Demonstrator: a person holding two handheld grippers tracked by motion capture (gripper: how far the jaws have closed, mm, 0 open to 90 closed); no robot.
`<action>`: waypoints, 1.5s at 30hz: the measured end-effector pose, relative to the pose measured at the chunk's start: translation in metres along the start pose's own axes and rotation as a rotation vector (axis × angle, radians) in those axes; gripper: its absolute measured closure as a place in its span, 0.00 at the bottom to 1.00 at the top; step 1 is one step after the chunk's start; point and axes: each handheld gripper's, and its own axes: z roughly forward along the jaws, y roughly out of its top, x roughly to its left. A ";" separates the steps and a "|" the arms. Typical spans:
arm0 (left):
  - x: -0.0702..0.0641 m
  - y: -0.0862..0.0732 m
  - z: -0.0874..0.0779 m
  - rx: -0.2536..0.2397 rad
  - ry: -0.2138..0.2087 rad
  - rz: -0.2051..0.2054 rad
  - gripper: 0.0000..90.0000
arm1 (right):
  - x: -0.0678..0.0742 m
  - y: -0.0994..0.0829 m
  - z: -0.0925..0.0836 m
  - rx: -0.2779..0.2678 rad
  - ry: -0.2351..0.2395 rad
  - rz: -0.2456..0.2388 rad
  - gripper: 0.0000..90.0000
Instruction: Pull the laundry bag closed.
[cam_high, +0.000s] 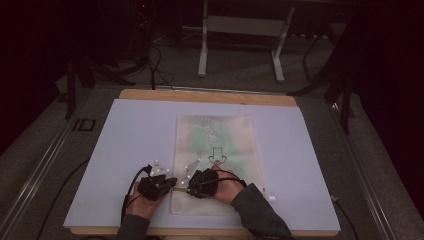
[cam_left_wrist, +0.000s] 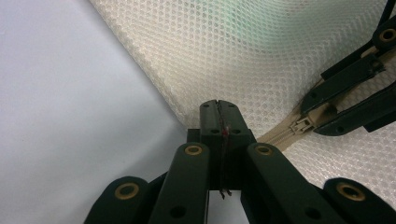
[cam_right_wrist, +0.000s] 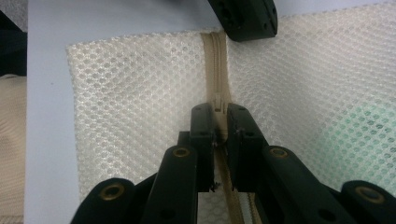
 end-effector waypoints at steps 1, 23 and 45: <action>0.000 0.000 0.000 0.000 0.000 0.000 0.99 | 0.000 0.000 0.000 0.000 0.000 0.004 0.91; 0.000 0.000 0.000 0.000 0.000 -0.003 0.99 | 0.001 -0.005 -0.005 0.012 -0.001 -0.005 0.91; 0.001 0.000 0.000 -0.001 -0.004 -0.018 0.99 | 0.001 -0.011 -0.012 0.032 0.001 -0.006 0.91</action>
